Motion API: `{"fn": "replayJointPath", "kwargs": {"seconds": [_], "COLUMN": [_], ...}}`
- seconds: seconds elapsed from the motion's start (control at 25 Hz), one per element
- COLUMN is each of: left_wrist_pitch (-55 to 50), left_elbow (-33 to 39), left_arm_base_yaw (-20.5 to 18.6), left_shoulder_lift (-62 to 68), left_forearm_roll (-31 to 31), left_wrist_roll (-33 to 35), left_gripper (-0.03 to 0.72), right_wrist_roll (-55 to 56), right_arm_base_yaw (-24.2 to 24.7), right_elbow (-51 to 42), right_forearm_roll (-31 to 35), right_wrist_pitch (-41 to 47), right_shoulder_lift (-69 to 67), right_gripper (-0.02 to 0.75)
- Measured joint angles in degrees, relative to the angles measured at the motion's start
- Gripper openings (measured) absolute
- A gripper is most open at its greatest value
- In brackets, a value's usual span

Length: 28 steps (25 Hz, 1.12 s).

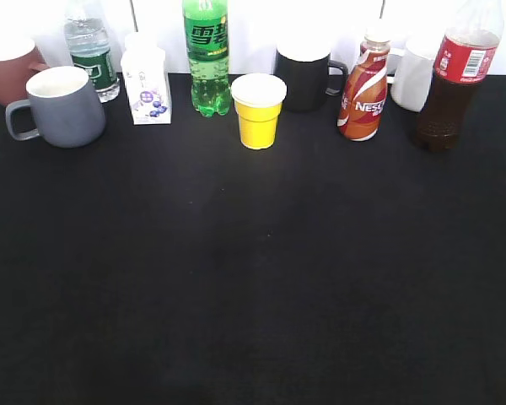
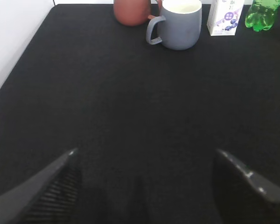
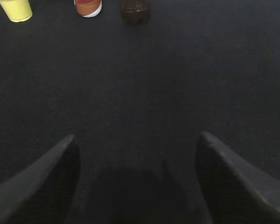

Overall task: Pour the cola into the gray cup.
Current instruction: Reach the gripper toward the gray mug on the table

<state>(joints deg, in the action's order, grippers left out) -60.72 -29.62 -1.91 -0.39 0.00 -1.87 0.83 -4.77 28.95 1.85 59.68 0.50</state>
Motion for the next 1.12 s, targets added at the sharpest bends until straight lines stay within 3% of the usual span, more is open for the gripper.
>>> {"fn": "replayJointPath", "kwargs": {"seconds": [0.2, 0.28, 0.32, 0.44, 0.64, 0.84, 0.96, 1.12], "left_wrist_pitch": [0.0, 0.6, 4.7, 29.6, 69.7, 100.0, 112.6, 115.4], "left_elbow": [0.0, -0.4, -1.2, 1.1, 12.4, 12.8, 10.2, 0.5], "left_arm_base_yaw": [0.0, 0.0, 0.0, 0.0, 0.0, 0.0, 0.0, -0.1], "left_shoulder_lift": [0.0, 0.0, 0.0, 3.3, 29.1, 67.0, 86.6, 102.6], "left_forearm_roll": [0.0, 0.0, 0.0, 0.7, 1.0, 1.0, 1.7, 5.1], "left_wrist_roll": [0.0, 0.0, 0.0, 0.0, 0.0, 0.0, 0.0, 0.0], "left_gripper": [0.657, 0.587, 0.554, 0.530, 0.528, 0.520, 0.468, 0.456], "right_wrist_roll": [0.0, 0.0, 0.0, 0.0, 0.0, 0.0, 0.0, 0.0], "right_arm_base_yaw": [0.0, 0.0, 0.0, 0.0, 0.0, 0.0, 0.0, 0.0], "right_elbow": [0.0, 0.0, 0.0, 0.0, 0.0, 0.0, 0.0, 0.0], "right_forearm_roll": [0.0, 0.0, 0.0, 0.0, 0.0, 0.0, 0.0, 0.0], "right_wrist_pitch": [0.0, 0.0, 0.0, 0.0, 0.0, 0.0, 0.0, 0.0], "right_shoulder_lift": [0.0, 0.0, 0.0, 0.0, 0.0, 0.0, 0.0, 0.0], "right_gripper": [0.585, 0.585, 0.585, 0.585, 0.585, 0.585, 0.585, 0.585]}}
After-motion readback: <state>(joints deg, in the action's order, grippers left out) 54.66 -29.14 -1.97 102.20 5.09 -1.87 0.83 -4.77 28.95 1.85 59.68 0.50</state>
